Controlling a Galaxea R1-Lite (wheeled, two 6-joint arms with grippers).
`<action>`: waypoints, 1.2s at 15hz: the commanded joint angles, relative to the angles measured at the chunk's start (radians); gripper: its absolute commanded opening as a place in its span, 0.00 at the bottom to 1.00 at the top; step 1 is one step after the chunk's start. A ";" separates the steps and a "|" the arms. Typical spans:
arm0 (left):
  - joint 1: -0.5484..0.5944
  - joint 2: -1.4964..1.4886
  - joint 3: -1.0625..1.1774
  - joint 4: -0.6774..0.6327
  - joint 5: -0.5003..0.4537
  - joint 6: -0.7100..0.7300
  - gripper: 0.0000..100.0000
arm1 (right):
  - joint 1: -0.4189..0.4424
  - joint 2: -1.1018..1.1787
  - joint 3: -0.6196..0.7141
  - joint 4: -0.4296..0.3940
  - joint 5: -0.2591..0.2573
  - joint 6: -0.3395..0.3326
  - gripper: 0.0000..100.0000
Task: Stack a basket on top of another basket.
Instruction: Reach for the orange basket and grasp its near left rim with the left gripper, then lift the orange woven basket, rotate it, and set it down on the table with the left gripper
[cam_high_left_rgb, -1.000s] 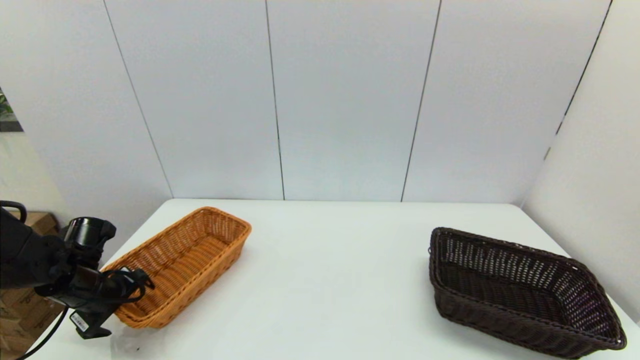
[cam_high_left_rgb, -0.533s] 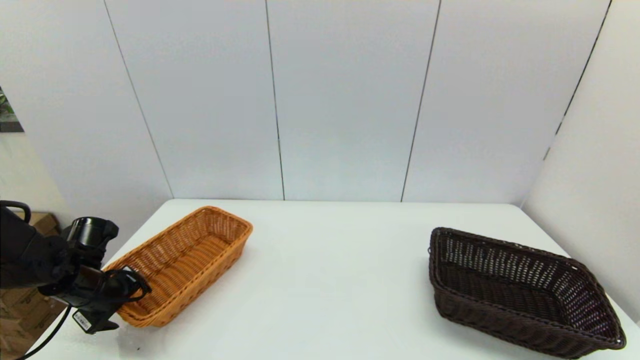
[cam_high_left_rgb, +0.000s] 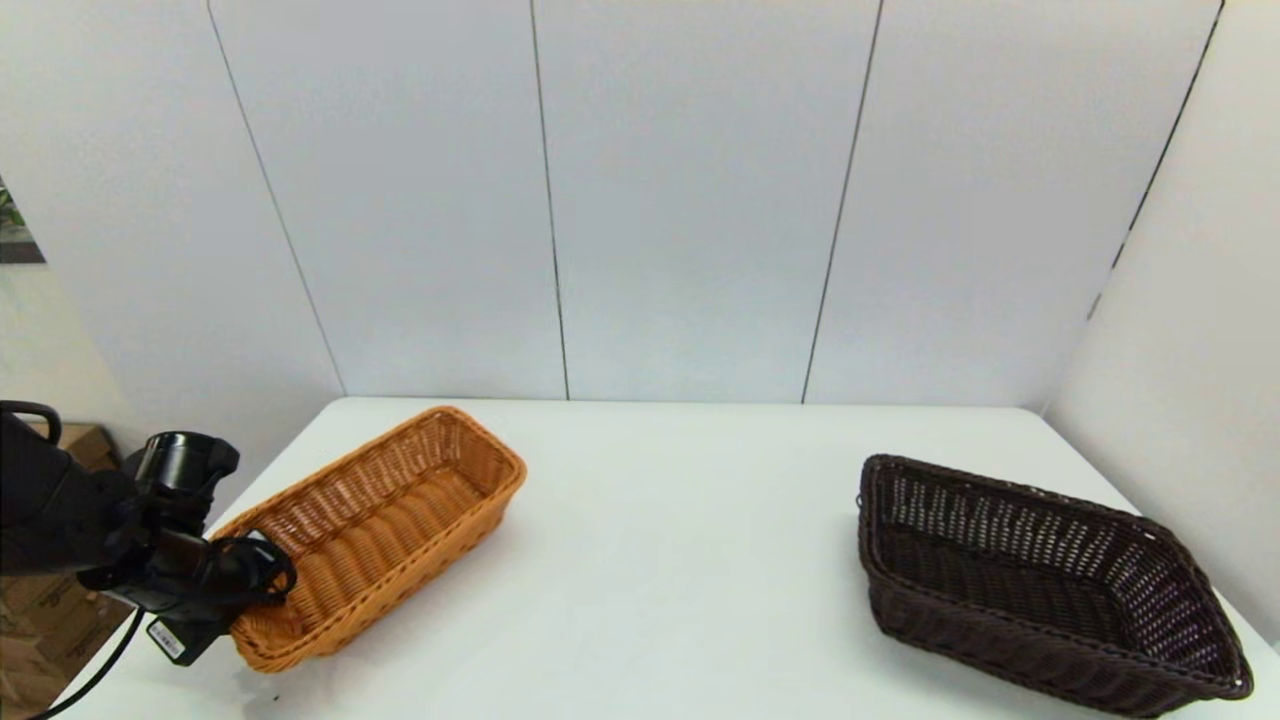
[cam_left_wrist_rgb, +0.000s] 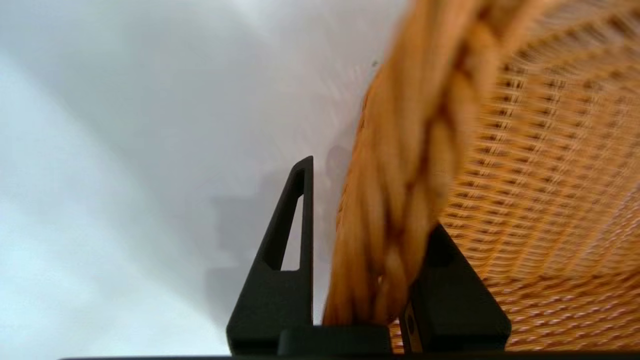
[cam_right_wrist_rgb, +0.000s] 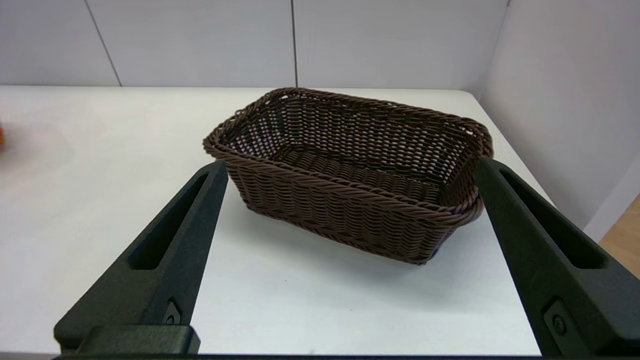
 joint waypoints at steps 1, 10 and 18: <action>-0.006 -0.040 0.004 0.000 0.000 -0.004 0.00 | 0.000 0.000 0.000 0.000 0.000 0.000 1.00; -0.234 -0.174 -0.030 0.003 -0.007 0.016 0.00 | 0.000 0.000 0.001 0.000 0.000 0.000 1.00; -0.395 -0.139 -0.157 0.004 -0.106 0.016 0.00 | 0.000 0.000 0.000 0.000 0.000 0.000 1.00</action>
